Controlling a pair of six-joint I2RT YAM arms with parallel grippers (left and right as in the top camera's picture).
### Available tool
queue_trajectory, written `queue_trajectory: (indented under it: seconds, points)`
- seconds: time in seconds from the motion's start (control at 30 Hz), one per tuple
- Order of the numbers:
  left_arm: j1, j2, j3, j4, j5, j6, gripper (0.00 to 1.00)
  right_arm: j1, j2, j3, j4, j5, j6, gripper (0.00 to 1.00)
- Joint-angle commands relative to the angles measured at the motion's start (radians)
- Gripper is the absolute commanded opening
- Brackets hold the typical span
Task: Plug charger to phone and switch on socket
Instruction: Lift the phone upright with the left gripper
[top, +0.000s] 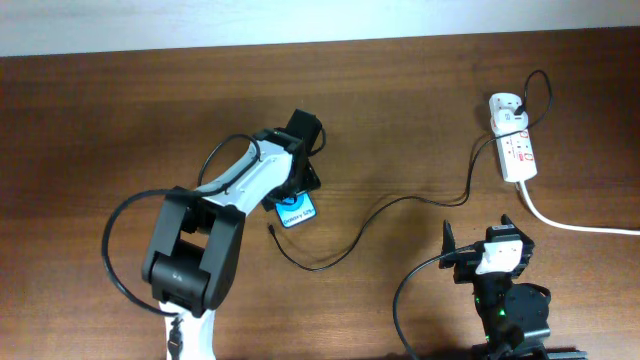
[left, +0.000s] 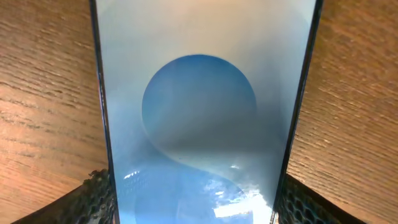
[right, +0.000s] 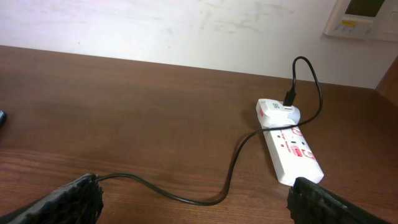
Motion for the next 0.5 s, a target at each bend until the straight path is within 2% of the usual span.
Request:
queue_trajectory:
  seconds: [0.0, 0.27, 0.47]
  points:
    - [0.007, 0.04, 0.071, -0.105, 0.031, -0.001, 0.63, -0.008, -0.004, -0.01, 0.003, -0.005, 0.004, 0.98]
    - [0.007, 0.02, 0.266, -0.288, 0.042, 0.091, 0.61, -0.008, -0.004, -0.01, 0.003, -0.005, 0.004, 0.98]
    - [0.019, 0.018, 0.348, -0.403, 0.19, 0.188, 0.61, -0.008, -0.004, -0.01, 0.003, -0.005, 0.004, 0.98]
